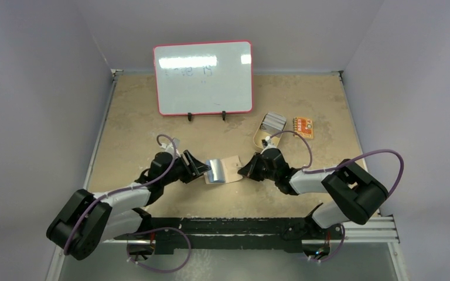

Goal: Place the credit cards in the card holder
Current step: Open the card holder at the center of the board.

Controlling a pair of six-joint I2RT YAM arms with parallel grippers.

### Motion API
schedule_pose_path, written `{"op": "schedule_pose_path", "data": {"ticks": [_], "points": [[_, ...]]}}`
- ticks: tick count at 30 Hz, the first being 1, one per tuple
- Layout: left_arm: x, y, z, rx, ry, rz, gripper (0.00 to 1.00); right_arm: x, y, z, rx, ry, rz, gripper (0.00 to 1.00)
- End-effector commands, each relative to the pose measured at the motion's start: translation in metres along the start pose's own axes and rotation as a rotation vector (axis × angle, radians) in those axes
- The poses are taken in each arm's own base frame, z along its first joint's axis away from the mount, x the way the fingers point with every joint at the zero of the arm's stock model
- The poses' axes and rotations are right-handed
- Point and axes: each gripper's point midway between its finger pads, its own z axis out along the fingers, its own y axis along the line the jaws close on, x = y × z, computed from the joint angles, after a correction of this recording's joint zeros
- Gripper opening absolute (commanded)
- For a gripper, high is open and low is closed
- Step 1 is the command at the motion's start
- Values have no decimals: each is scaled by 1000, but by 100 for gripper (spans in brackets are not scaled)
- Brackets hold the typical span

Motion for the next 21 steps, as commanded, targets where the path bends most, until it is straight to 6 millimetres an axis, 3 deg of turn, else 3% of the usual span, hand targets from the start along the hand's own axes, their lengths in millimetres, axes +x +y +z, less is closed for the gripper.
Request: {"op": "schedule_pose_path", "data": {"ticks": [1,5,14,21], "points": [[-1,-6,-7,30,-28,-16,55,-12,11,-2,-43,-56,-29,0],[-5,-7,-3,26,-36,-9,57,-11,9,-2,-40,-54,-28,0],[2,13,7,-8,-28,-24,52,-9,11,-2,-55,-46,-23,0],[-9,-6,10,61,-59,-4,36,-10,13,-1,-60,-42,-22,0]]}}
